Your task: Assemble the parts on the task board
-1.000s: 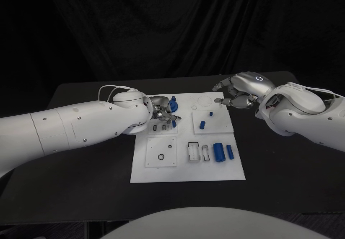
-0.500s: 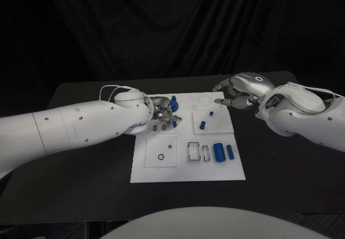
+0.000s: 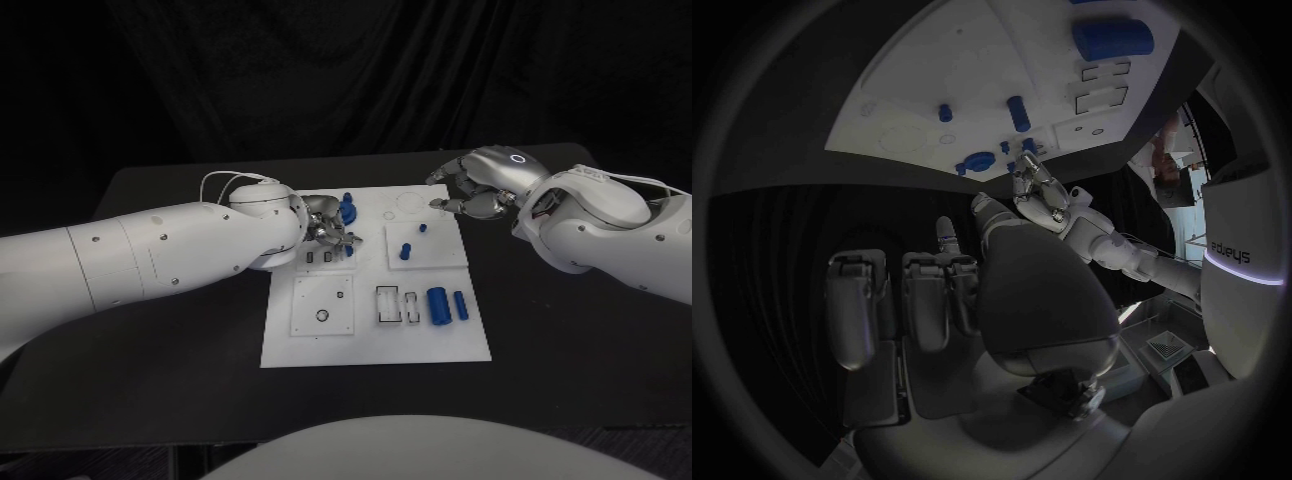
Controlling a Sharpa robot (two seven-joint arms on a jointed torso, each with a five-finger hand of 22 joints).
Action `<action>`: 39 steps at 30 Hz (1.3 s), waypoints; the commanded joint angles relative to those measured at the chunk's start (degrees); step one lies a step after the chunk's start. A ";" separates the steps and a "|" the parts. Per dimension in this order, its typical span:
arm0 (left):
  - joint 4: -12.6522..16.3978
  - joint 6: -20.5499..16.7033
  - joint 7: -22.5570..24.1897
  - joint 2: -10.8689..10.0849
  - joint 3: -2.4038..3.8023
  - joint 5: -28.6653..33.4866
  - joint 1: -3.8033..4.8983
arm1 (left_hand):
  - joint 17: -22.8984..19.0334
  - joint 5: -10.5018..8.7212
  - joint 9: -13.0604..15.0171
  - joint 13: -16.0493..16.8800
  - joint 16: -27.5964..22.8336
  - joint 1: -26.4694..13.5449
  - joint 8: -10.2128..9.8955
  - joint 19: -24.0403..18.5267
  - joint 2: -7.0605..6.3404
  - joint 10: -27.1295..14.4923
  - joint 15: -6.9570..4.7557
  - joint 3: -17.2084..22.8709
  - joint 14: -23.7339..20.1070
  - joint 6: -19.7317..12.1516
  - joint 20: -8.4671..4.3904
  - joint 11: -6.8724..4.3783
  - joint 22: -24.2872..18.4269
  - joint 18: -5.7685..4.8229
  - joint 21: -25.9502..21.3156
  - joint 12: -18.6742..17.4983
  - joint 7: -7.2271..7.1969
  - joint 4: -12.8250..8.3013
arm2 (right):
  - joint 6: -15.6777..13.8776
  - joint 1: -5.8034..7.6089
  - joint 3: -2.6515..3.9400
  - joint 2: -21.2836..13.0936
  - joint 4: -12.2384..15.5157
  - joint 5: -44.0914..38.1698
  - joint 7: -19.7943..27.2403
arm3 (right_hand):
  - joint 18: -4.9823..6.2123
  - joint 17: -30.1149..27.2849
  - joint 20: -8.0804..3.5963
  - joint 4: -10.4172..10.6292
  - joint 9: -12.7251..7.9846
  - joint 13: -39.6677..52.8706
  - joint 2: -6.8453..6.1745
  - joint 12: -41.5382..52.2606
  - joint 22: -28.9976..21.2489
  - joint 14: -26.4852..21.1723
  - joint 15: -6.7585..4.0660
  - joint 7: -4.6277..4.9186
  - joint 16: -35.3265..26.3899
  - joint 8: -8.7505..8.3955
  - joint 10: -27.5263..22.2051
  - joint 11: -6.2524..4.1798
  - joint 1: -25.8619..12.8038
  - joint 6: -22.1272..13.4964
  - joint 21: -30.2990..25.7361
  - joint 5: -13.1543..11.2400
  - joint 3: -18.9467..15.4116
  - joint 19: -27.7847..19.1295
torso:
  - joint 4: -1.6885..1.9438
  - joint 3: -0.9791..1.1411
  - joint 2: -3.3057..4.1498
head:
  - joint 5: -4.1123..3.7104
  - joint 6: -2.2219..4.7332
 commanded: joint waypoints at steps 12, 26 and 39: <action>-0.49 1.78 0.28 0.41 0.06 0.00 -0.13 | 15.08 1.21 0.20 14.92 0.15 1.37 -0.99 -0.13 -0.42 5.96 -0.48 1.01 5.95 0.70 -0.28 -0.31 5.58 -0.75 -0.37 0.14 -0.14 -0.36 | 1.24 -0.13 0.03 -0.04 -0.11 -0.13 -1.09 | -0.91 15.09 0.43 -0.18 -0.18 15.10 0.18 0.15 15.08 6.04 0.28 -0.06 0.17 0.11 6.07 0.46 -0.24 0.65 0.20 0.40 0.09 6.15 | -0.05 -0.02 -0.04 | -0.45 0.00; -0.62 2.31 0.43 0.25 0.06 0.00 -0.18 | 15.08 2.38 0.53 14.92 0.15 2.79 -2.12 -0.21 -0.95 5.96 -0.60 2.55 5.95 0.98 -0.41 -0.44 5.51 -0.71 -0.58 0.14 -0.27 -1.26 | 1.49 -0.13 0.03 0.03 -0.21 -0.13 -1.05 | -0.91 15.09 0.45 -0.43 -0.27 15.10 0.22 0.15 15.08 6.04 0.29 -0.05 0.17 0.04 6.07 0.47 -0.06 0.74 0.20 0.62 0.20 6.15 | -0.03 0.03 -0.05 | -0.42 0.00; -0.54 2.39 0.67 -0.03 0.06 0.00 -0.19 | 15.08 4.04 0.70 14.92 0.15 3.90 -3.43 -0.18 -1.73 5.96 -0.73 4.59 5.95 1.46 -0.54 -0.56 5.57 -0.70 -0.74 0.14 -0.36 -2.03 | 1.67 -0.13 0.03 0.06 -0.27 -0.13 -1.06 | -0.91 15.09 0.46 -0.60 -0.33 15.10 0.21 0.15 15.08 6.04 0.29 -0.04 0.17 -0.01 6.07 0.47 0.05 0.79 0.20 0.76 0.26 6.15 | 0.00 -0.03 -0.10 | -0.17 0.00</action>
